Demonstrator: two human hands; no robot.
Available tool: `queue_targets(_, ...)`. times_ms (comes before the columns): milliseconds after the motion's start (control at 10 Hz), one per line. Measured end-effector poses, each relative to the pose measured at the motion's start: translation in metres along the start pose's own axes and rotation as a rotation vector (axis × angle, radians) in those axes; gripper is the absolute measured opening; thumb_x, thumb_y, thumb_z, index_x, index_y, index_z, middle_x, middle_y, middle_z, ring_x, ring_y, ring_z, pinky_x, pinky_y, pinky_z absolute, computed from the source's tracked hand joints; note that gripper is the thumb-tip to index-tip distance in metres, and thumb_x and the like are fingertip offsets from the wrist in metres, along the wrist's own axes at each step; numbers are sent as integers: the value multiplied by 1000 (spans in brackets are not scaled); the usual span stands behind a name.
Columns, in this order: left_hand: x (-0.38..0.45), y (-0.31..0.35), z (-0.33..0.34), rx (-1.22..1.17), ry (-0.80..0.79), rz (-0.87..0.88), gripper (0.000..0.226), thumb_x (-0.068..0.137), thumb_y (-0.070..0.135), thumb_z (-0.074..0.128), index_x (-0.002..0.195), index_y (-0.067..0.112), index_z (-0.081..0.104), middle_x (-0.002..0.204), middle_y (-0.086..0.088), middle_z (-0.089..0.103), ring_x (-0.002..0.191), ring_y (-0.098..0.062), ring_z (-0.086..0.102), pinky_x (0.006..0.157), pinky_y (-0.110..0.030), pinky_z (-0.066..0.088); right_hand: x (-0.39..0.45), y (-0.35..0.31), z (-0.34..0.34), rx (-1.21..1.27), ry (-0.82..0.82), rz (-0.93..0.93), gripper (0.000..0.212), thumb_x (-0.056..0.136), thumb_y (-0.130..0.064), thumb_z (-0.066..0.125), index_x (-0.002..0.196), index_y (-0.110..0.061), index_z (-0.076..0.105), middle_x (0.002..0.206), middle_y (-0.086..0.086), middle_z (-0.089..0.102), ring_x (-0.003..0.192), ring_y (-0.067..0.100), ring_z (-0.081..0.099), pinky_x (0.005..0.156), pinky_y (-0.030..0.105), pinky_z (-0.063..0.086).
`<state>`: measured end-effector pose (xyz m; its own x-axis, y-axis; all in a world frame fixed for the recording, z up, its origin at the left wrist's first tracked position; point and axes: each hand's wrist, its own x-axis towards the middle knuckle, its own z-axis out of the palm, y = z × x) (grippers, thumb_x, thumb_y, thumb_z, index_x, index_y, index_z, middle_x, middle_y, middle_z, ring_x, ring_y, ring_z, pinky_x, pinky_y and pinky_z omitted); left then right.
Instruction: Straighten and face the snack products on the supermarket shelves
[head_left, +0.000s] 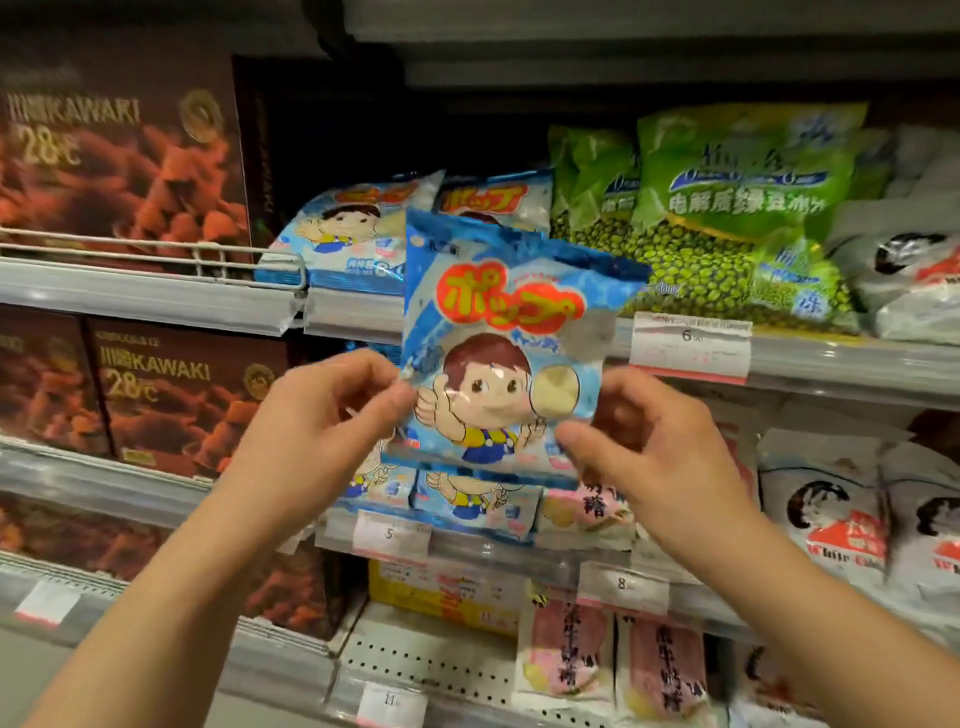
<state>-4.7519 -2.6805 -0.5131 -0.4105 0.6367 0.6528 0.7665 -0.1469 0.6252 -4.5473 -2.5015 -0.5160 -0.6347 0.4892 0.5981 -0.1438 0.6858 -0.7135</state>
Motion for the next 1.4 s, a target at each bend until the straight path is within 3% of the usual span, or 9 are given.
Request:
queue_targets(200,88,39,14,122,428,19,20,99,32,59,83,23,66,70,9,67,66,-1,64,64,-25,47,75,-50,-17,-200,338,-197,29,91,-23,75,93,-19,47,76,0,68,66,5,68,61,26,49)
queue_targets(300,135,44,11,308,475,32,20,97,33,58,83,22,69,70,12,65,76,-13,66,72,-33,49,115,-53,-15,-426,350,-216,19,95,-26,69,99,-17,52,86,-2,65,75,15,61,67,33,48)
queue_targets(600,166,21,3,602,354,5,37,90,23,66,127,21,59,111,-10,71,108,-37,62,86,-43,48,150,-57,-10,-708,-98,-83,16,99,-36,61,109,-25,66,82,-14,52,81,15,53,66,28,35)
queue_targets(700,154,12,5,683,357,169,44,88,14,68,131,23,63,124,-11,61,112,-38,56,89,-50,49,143,-55,-11,-728,-174,-102,19,100,-29,58,117,-31,66,75,-18,47,68,10,53,58,25,38)
queue_targets(800,148,6,6,799,351,365,21,87,16,65,104,18,77,133,-14,59,115,-42,52,90,-53,47,139,-56,-13,-788,-200,-145,29,101,-31,55,128,-39,64,92,-8,55,87,21,62,72,33,47)
queue_targets(900,144,9,17,759,224,353,30,94,27,53,114,17,74,120,-7,70,112,-34,56,90,-46,44,131,-50,-3,-975,-116,-231,31,101,-39,53,129,-31,62,151,10,38,134,31,42,102,45,45)
queue_targets(1100,136,14,29,740,247,324,44,97,42,38,117,20,69,84,-8,72,71,-25,55,62,-36,43,112,-46,9,-1082,-166,-316,49,99,-51,53,132,-16,44,113,4,62,99,31,59,75,44,51)
queue_targets(1200,134,16,31,720,221,312,44,98,43,37,119,20,68,85,-9,72,74,-28,57,63,-38,44,112,-45,2,-1091,-219,-339,56,98,-48,53,141,-15,41,128,6,59,111,30,57,84,45,52)
queue_targets(1400,106,21,47,701,292,393,46,93,34,44,129,12,62,135,-12,60,125,-34,49,105,-47,38,89,-38,-18,-1143,-127,-437,55,94,-34,56,143,-10,47,144,13,48,128,35,49,99,50,48)
